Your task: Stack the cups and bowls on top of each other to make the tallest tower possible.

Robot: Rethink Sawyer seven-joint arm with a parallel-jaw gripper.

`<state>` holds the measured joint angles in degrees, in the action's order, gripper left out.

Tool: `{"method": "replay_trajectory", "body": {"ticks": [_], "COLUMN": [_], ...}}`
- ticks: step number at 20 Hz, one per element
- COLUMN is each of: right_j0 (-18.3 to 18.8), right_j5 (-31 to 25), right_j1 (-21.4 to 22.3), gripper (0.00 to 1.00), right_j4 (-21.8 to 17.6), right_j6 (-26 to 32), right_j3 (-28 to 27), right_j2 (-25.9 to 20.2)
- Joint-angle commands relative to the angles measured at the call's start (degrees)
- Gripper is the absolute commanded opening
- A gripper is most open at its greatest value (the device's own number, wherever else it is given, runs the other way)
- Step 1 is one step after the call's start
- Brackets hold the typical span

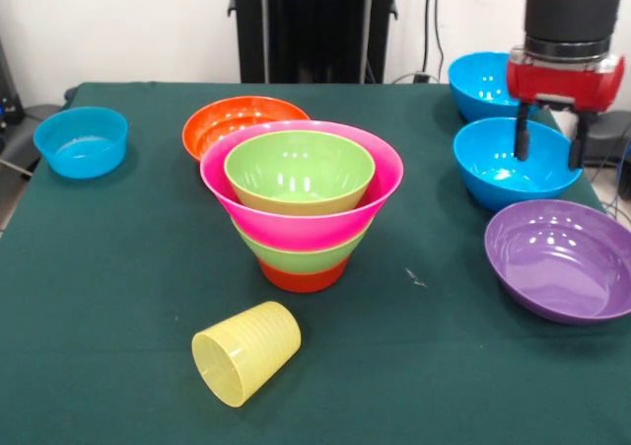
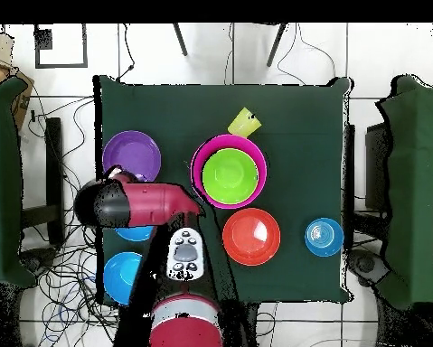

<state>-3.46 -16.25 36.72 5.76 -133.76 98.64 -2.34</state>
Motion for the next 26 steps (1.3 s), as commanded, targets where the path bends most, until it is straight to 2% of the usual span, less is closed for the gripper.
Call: {"method": "replay_trajectory", "body": {"ticks": [1, 6, 16, 21, 26], "right_j0": [-3.79, -5.27, -4.03, -3.21, -4.81], "right_j5": [-6.34, -3.89, -2.44, -4.28, -9.62], "right_j1": [0.28, -1.89, -3.84, -3.16, -4.06], "gripper": [1.00, 1.00, 1.00, 1.00, 1.00], "right_j4": [0.74, 0.55, -0.40, -1.66, -1.71], "right_j6": [-8.04, -8.00, -5.56, -3.32, -3.29], "right_j3": [1.04, 1.40, 1.35, 1.75, -1.87], "right_j2": [1.86, 3.79, 4.24, 4.43, 7.19]}}
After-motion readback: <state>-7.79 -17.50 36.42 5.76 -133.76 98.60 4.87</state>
